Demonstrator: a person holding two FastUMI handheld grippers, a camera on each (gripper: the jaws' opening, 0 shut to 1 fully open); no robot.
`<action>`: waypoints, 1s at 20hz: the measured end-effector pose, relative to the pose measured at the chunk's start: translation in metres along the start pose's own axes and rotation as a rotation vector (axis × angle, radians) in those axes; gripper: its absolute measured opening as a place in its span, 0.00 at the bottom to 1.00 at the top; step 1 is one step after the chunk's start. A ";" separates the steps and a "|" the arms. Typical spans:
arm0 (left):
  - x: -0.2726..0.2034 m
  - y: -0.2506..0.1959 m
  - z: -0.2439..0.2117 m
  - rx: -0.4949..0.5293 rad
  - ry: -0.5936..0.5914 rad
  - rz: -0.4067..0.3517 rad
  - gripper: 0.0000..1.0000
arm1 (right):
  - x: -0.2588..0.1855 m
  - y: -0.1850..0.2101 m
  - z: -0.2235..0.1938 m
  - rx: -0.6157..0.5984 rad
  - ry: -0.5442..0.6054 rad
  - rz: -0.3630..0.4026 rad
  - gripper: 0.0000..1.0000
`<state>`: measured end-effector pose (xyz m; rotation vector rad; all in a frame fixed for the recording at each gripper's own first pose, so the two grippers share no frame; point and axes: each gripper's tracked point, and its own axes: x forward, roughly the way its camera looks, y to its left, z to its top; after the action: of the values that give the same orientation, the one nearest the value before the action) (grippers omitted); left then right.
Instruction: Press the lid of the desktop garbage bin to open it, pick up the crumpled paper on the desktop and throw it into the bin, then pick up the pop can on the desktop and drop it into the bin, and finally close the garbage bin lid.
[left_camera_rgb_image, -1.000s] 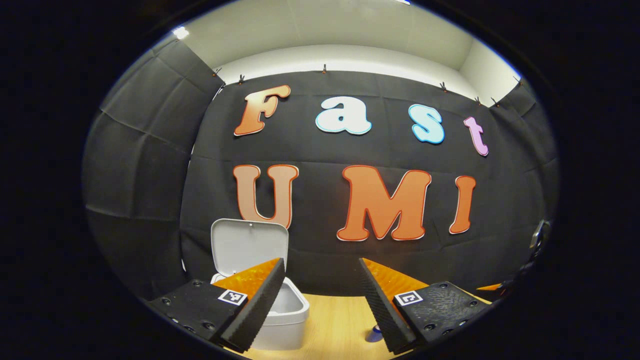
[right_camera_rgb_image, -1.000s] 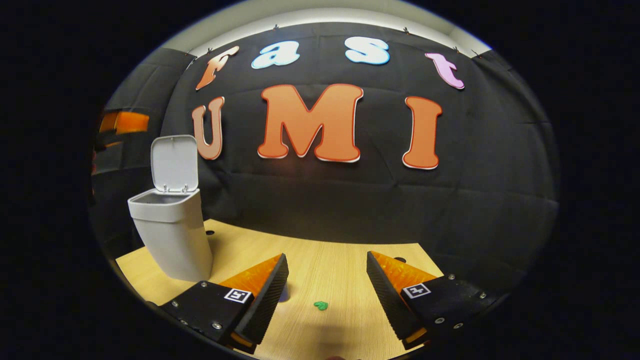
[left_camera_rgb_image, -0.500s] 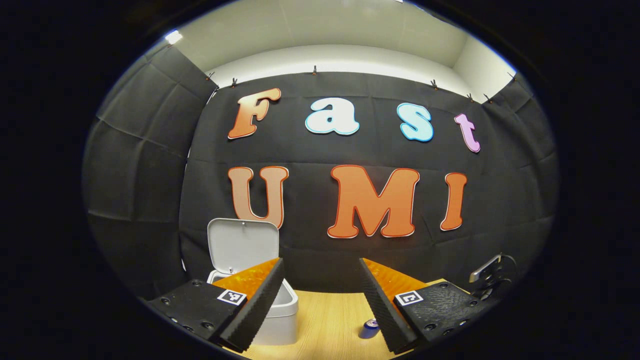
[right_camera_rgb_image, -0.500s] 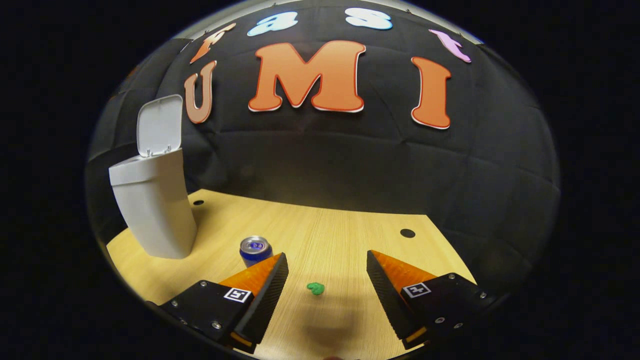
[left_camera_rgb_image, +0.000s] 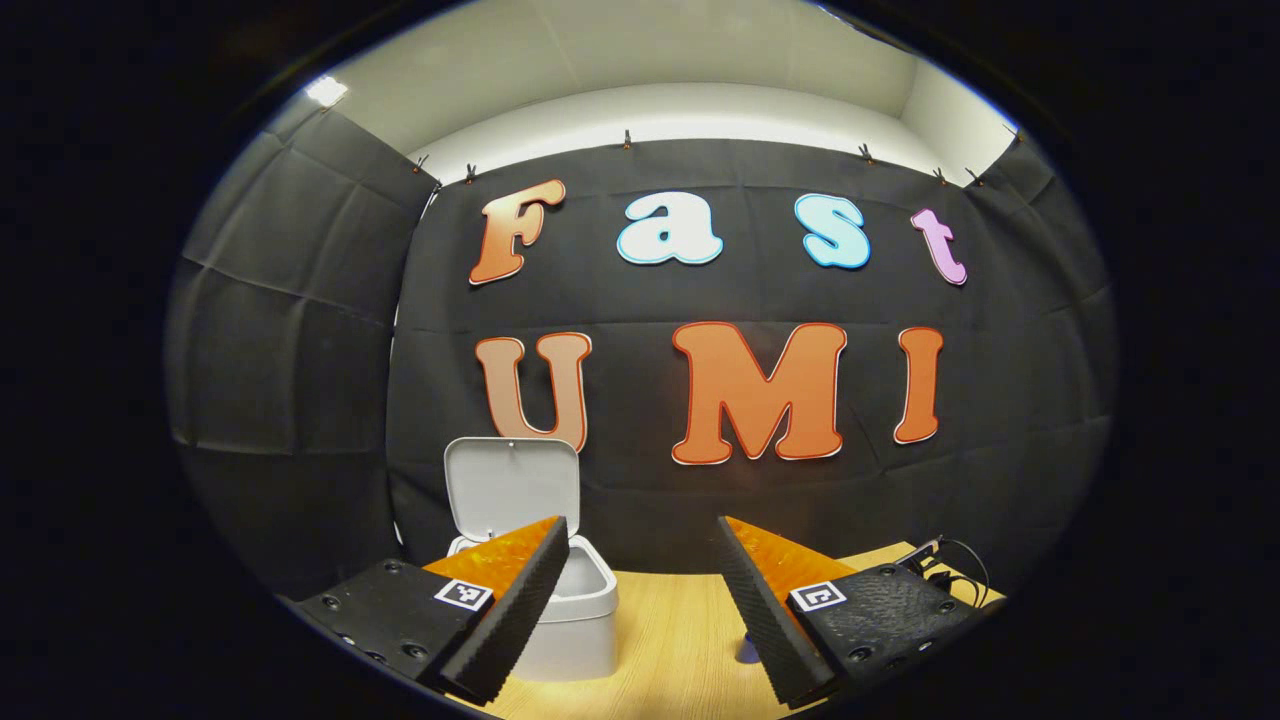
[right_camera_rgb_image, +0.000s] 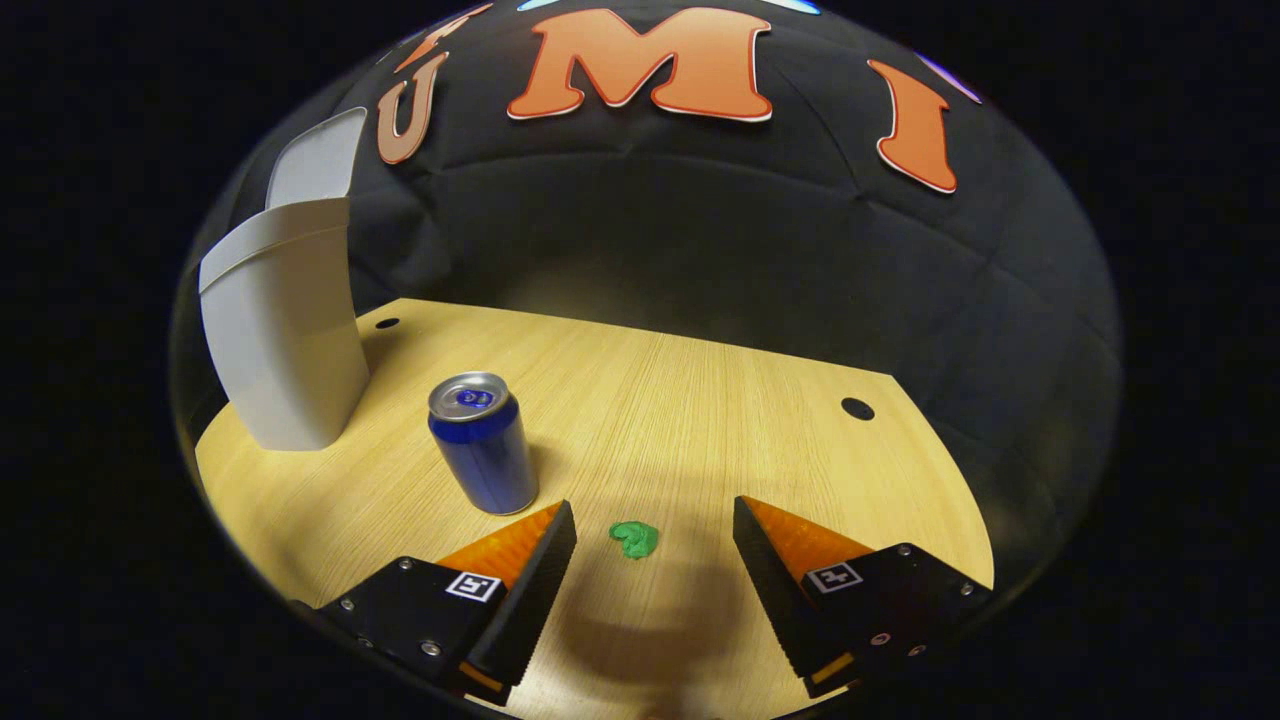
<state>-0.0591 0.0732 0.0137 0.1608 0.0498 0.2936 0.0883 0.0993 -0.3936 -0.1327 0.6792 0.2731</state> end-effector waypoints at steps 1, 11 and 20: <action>-0.002 -0.001 -0.002 0.003 0.005 0.003 0.92 | 0.004 -0.001 -0.003 -0.001 0.010 -0.001 0.95; -0.020 -0.003 -0.020 0.024 0.080 0.032 0.92 | 0.039 -0.005 -0.041 0.018 0.127 -0.031 0.77; -0.022 -0.010 -0.033 0.053 0.129 0.000 0.93 | 0.049 0.007 -0.060 0.048 0.193 -0.003 0.32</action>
<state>-0.0795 0.0628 -0.0194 0.1948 0.1852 0.3025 0.0861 0.1034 -0.4713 -0.1148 0.8770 0.2428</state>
